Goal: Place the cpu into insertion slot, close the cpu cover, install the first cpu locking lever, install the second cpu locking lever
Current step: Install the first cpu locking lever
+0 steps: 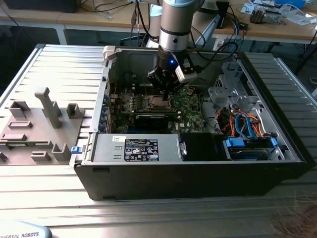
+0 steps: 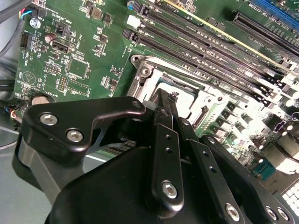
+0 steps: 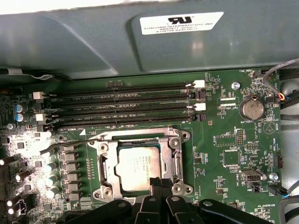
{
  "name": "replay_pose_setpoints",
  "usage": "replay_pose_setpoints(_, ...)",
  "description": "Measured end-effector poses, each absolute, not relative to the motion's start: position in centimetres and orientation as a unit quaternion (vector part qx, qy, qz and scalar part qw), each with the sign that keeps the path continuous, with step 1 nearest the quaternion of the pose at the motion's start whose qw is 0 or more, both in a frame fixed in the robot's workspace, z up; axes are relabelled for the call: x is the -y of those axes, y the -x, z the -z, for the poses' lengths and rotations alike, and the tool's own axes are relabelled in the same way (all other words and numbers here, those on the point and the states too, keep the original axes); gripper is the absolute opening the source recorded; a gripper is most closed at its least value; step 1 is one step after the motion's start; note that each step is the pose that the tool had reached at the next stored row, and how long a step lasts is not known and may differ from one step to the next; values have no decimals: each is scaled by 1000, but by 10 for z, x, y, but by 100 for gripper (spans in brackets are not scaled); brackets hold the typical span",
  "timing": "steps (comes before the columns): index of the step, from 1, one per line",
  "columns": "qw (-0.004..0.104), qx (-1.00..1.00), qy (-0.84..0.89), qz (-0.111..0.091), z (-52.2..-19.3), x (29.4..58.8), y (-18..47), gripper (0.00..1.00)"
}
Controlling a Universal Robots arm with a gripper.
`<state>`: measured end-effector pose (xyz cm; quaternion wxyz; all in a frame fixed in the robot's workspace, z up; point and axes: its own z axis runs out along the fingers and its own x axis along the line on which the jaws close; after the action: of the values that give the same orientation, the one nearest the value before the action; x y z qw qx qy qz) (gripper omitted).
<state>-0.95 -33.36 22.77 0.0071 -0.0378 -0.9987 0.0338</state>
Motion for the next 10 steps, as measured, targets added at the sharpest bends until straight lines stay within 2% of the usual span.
replay_pose_setpoints(10, 7, 999, 33, -34, -228, 334, 10, 11)
